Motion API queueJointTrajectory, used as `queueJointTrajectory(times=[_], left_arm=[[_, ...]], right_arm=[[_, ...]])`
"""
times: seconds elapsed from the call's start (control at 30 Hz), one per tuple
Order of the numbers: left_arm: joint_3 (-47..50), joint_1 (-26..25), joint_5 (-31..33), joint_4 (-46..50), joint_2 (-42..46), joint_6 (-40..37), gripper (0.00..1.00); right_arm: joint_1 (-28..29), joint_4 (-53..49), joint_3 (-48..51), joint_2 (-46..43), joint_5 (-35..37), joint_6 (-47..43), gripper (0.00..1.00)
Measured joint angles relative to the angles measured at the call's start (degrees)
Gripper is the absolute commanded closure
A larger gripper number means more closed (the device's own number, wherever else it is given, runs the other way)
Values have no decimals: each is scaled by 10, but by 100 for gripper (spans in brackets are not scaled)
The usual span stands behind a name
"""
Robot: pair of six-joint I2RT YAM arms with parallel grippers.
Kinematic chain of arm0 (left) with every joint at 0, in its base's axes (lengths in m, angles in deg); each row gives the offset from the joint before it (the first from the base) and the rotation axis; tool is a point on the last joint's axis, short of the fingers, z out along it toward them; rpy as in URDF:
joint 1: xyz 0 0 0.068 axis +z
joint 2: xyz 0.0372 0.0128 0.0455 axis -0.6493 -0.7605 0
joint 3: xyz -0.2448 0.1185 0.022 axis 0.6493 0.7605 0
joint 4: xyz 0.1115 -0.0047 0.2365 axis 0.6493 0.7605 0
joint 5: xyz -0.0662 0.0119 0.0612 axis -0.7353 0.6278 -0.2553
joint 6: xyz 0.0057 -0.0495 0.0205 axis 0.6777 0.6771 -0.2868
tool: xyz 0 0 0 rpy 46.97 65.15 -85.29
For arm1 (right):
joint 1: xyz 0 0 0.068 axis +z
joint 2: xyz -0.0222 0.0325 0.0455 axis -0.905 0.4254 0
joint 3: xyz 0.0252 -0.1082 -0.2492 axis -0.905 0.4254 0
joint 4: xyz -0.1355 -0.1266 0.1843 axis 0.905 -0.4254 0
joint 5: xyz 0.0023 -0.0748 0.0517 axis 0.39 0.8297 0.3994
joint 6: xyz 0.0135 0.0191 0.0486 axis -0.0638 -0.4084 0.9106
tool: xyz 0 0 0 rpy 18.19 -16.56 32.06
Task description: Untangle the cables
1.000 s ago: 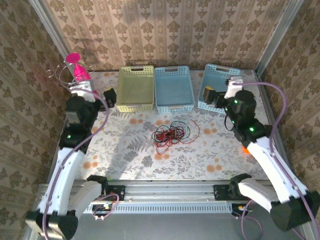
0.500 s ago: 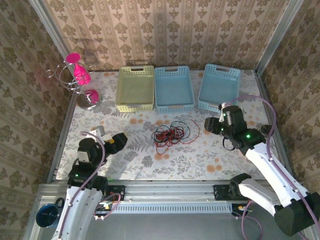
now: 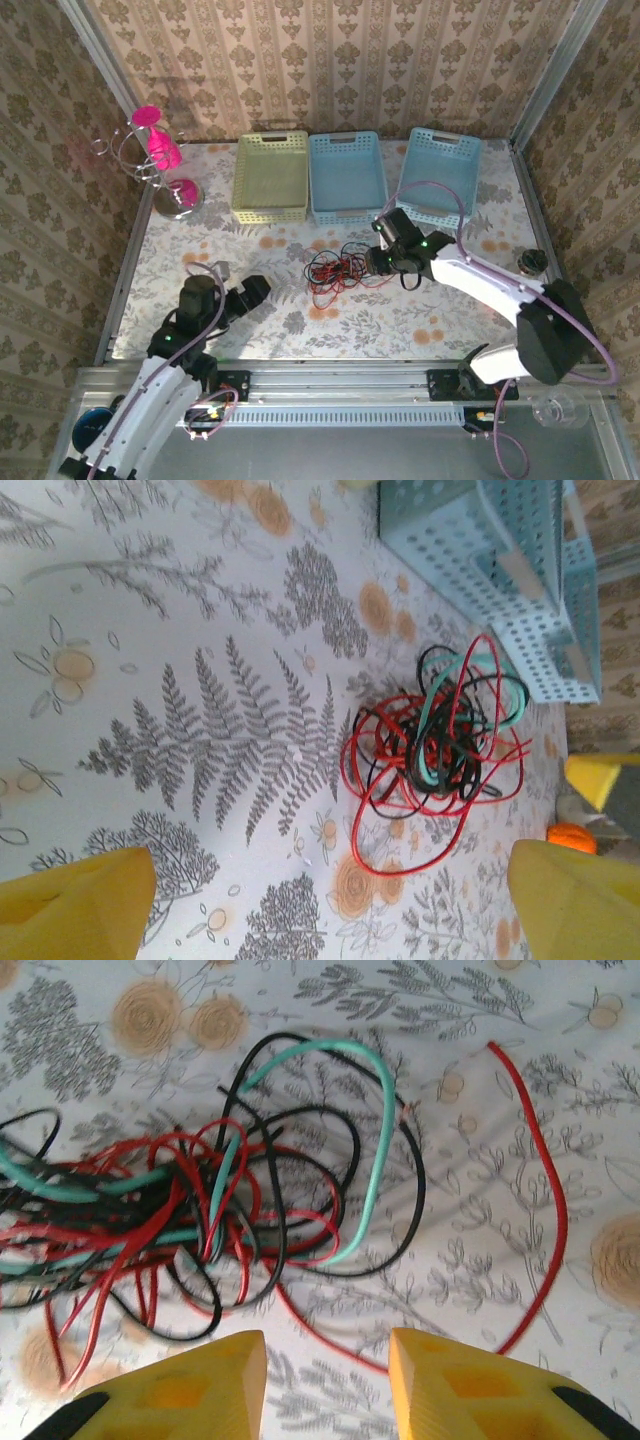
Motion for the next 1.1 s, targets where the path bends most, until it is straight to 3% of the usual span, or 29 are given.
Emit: queueJointTrajectory(times=[0.2, 0.33, 0.47, 0.83, 1.1], left_arm=[[0, -41, 25, 2, 0, 15, 8], [-1, -54, 40, 3, 7, 21, 8], [-1, -54, 49, 4, 8, 21, 8], [-26, -57, 55, 2, -3, 23, 8], [-47, -57, 54, -20, -47, 23, 8]], right_arm=[[-16, 41, -37, 99, 8, 0, 61], [-19, 55, -41, 129, 16, -1, 84], [-18, 58, -43, 132, 17, 2, 99], [27, 38, -55, -23, 40, 5, 100], [82, 7, -130, -64, 45, 5, 100]])
